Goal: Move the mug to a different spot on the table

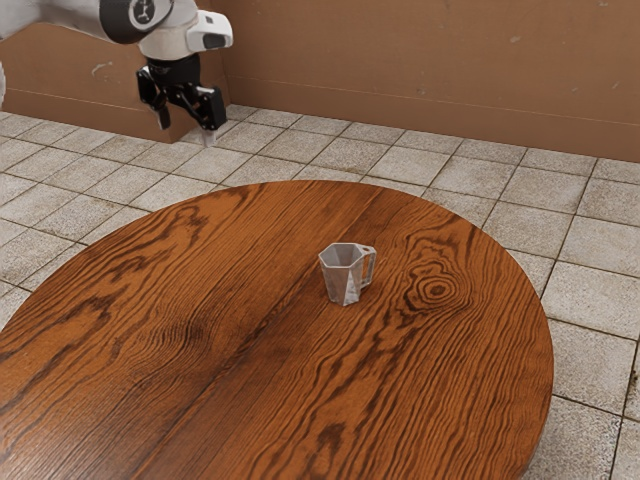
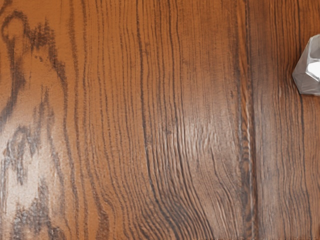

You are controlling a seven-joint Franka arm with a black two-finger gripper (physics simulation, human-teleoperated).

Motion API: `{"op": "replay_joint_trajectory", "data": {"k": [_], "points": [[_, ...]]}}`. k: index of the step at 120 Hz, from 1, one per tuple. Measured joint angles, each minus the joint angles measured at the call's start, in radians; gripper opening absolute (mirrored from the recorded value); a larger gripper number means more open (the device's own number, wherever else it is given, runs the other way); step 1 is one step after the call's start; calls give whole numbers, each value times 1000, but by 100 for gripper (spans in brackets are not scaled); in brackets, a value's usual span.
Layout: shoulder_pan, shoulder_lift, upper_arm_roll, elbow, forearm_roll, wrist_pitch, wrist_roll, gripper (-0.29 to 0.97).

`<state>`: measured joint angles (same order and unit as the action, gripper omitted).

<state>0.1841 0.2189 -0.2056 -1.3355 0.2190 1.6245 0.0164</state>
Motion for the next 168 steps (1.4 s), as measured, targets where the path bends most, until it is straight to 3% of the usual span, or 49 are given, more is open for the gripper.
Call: {"op": "replay_joint_trajectory", "data": {"k": [31, 97, 135, 168], "points": [[-54, 143, 2, 10, 8, 98, 1, 68], [-153, 454, -29, 213, -18, 330, -69, 68], [-157, 616, -131, 287, -18, 378, -17, 67], [-156, 684, -198, 350, 132, 386, 102, 66]]}}
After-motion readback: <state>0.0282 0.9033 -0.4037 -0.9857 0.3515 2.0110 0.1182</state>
